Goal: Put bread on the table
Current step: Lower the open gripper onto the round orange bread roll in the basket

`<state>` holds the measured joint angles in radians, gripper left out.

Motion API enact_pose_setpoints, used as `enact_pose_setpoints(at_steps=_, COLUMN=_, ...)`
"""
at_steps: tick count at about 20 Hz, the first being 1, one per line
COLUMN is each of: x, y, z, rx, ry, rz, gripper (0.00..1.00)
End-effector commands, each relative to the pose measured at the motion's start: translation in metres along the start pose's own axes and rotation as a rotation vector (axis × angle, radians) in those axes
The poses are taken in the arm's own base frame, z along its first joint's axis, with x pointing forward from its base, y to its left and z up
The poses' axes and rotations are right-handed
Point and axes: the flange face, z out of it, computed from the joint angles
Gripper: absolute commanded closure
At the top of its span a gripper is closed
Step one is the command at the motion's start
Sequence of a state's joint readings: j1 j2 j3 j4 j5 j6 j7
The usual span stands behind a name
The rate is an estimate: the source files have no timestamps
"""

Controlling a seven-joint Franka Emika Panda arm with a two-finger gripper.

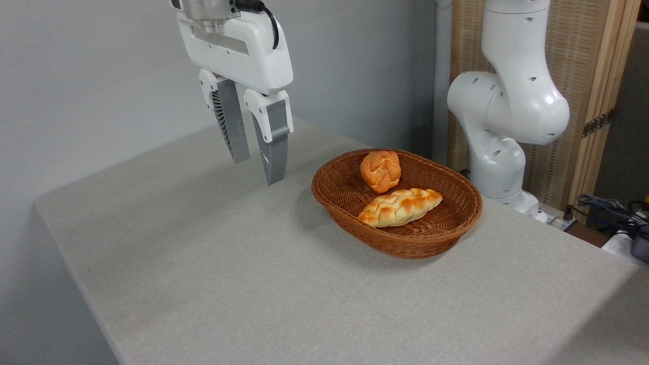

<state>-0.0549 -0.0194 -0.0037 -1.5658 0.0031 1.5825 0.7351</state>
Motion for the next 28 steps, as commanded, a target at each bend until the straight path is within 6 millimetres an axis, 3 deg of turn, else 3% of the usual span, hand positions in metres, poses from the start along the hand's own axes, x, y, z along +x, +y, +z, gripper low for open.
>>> enact_pose_setpoints(at_steps=1, x=-0.011, y=-0.004, z=-0.007, rx=-0.009, ry=-0.003, rz=-0.016, gripper=0.00)
enact_pose_setpoints(at_steps=7, x=-0.013, y=-0.003, z=-0.007, rx=-0.010, ry=-0.004, rz=-0.016, gripper=0.00)
enact_pose_setpoints(at_steps=11, x=-0.029, y=0.012, z=0.000, rx=-0.028, ry=-0.022, rz=-0.014, gripper=0.00)
enact_pose_setpoints(at_steps=15, x=-0.066, y=0.063, z=0.025, rx=-0.100, ry=-0.048, rz=0.055, gripper=0.00)
enact_pose_setpoints(at_steps=19, x=-0.089, y=0.134, z=0.075, rx=-0.240, ry=-0.200, rz=0.166, gripper=0.00)
enact_pose_setpoints(at_steps=23, x=-0.087, y=0.193, z=0.120, rx=-0.360, ry=-0.251, rz=0.258, gripper=0.00)
enact_pose_setpoints(at_steps=28, x=-0.084, y=0.231, z=0.170, rx=-0.419, ry=-0.314, rz=0.176, gripper=0.00)
